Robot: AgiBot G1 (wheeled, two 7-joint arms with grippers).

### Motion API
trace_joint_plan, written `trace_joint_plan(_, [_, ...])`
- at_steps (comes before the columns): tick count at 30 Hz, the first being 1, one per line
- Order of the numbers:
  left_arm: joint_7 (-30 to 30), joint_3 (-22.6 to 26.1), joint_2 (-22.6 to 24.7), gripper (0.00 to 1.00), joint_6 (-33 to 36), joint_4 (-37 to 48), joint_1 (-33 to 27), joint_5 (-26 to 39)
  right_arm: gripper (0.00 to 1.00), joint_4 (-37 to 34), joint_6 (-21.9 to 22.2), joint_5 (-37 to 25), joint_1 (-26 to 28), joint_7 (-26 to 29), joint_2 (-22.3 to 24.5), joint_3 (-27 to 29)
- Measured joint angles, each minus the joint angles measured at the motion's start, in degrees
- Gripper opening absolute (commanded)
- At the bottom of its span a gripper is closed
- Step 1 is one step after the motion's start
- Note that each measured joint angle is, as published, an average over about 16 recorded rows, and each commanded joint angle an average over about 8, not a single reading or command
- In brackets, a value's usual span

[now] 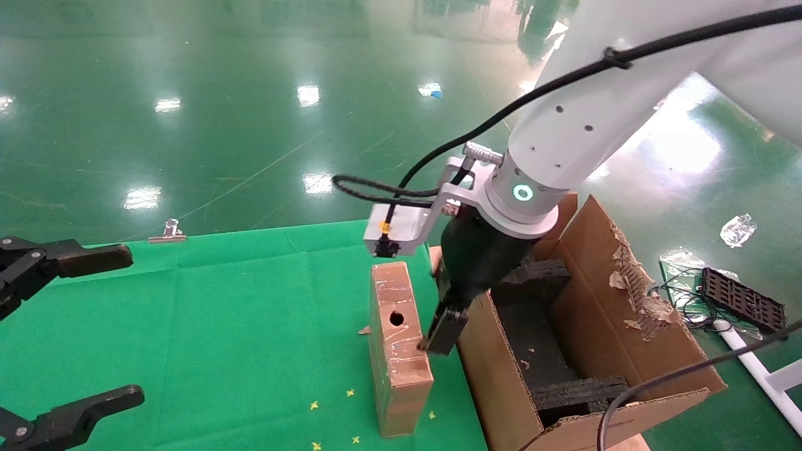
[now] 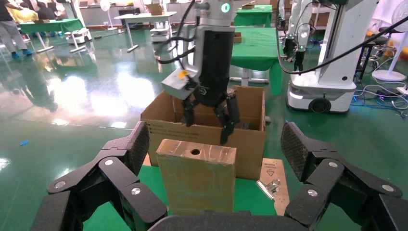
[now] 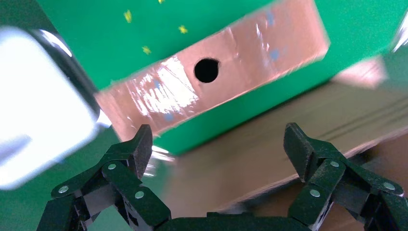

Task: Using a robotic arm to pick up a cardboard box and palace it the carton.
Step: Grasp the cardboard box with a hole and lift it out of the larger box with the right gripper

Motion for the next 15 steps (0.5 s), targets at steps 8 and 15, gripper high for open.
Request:
trace_joint_plan(8, [0.0,0.0,0.0,1.00,0.0,0.0,0.0,0.0,1.00,-11.3,-0.8,5.4,-0.6,11.8,-2.6,-1.8])
trace_joint_plan(15, [0.0,0.1,0.0,1.00,0.0,0.0,0.0,0.0,1.00,-19.4,-1.0,9.0,-2.2,14.4,-5.3,-3.6])
